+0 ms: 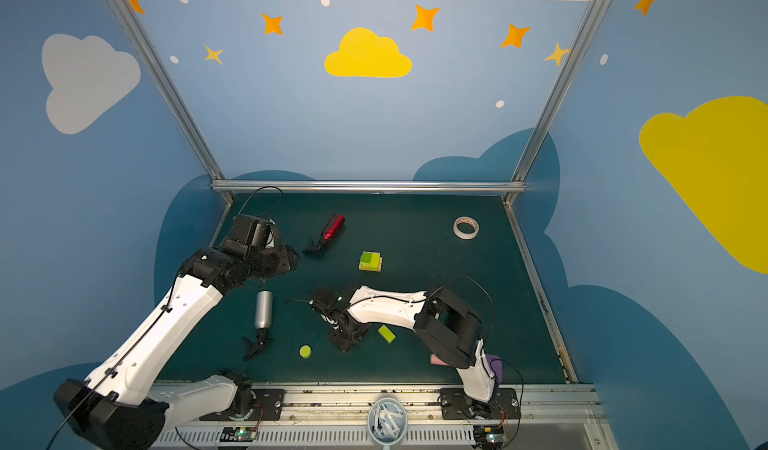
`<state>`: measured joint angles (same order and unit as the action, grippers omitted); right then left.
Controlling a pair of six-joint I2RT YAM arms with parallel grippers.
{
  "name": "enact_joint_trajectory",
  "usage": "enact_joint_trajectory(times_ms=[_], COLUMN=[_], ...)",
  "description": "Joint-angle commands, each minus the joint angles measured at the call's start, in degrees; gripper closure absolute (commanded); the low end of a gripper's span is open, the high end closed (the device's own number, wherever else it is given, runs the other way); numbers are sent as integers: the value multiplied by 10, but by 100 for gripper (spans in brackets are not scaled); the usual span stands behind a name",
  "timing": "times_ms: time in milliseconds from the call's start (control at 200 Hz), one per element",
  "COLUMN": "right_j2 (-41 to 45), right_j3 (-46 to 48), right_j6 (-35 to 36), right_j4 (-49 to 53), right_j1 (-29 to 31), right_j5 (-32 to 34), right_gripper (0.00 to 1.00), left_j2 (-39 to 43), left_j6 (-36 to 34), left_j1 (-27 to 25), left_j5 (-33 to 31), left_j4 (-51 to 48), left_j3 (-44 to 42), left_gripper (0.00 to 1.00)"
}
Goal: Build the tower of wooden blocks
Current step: 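Lower the right gripper around a small lime-green cube and close it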
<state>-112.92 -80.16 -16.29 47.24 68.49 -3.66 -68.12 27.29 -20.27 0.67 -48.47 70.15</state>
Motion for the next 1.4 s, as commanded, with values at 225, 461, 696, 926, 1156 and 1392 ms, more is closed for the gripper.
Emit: enact_joint_trajectory(times_ms=[225, 461, 696, 926, 1156, 1392], right_j2=[-13, -16, -19, -13, -9, -11], right_j3=[-6, -8, -8, -13, -13, -10], right_j6=[-9, -13, -17, -23, -27, -29], right_j4=[1, 6, 8, 11, 11, 11], right_j1=[8, 12, 16, 16, 16, 16], right_j5=[4, 11, 18, 23, 23, 23], right_gripper=[62, 62, 66, 63, 61, 69], left_j2=[-11, -14, -12, -12, -10, -12], left_j6=[-2, -2, -2, -2, -1, 1], left_j1=[2, 2, 2, 2, 3, 2], left_j5=[-1, 1, 1, 4, 5, 9], left_j4=[7, 8, 9, 11, 10, 12], left_j3=[3, 3, 2, 2, 0, -1], left_gripper=[43, 43, 43, 43, 43, 43])
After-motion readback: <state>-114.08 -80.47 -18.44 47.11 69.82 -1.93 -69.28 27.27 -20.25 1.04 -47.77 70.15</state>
